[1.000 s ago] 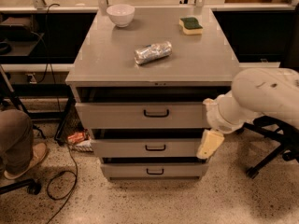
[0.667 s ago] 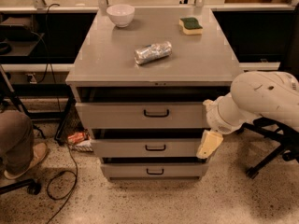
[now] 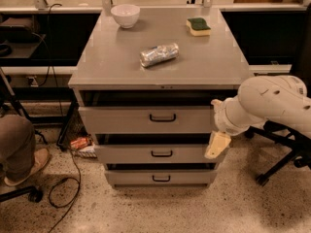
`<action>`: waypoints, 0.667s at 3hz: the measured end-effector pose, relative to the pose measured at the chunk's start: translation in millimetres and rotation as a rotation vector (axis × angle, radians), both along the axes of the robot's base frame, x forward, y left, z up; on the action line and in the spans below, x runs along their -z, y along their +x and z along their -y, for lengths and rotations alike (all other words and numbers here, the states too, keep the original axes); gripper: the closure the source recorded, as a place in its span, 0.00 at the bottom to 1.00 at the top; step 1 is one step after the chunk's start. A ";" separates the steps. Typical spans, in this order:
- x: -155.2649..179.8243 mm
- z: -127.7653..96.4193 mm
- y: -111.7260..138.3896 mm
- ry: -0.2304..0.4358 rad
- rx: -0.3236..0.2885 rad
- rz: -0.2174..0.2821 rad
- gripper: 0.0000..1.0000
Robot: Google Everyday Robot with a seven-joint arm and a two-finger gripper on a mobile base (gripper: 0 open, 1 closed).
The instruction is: Open top drawer
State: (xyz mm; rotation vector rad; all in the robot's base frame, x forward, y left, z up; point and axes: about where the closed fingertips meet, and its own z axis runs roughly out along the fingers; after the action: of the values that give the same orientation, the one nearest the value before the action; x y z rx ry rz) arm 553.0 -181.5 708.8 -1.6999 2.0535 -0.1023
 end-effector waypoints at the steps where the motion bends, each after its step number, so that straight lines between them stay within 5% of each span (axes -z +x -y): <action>1: 7.2 7.2 33.3 -0.020 -0.014 0.062 0.00; 2: 18.8 5.8 58.3 -0.026 -0.034 0.086 0.00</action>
Offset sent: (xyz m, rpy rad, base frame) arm 0.0911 -0.0036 -0.0350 -0.0294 -0.1110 0.0597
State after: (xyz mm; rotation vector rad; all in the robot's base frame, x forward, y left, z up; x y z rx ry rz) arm 611.3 -187.3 690.0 -1.7152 1.9679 -0.1889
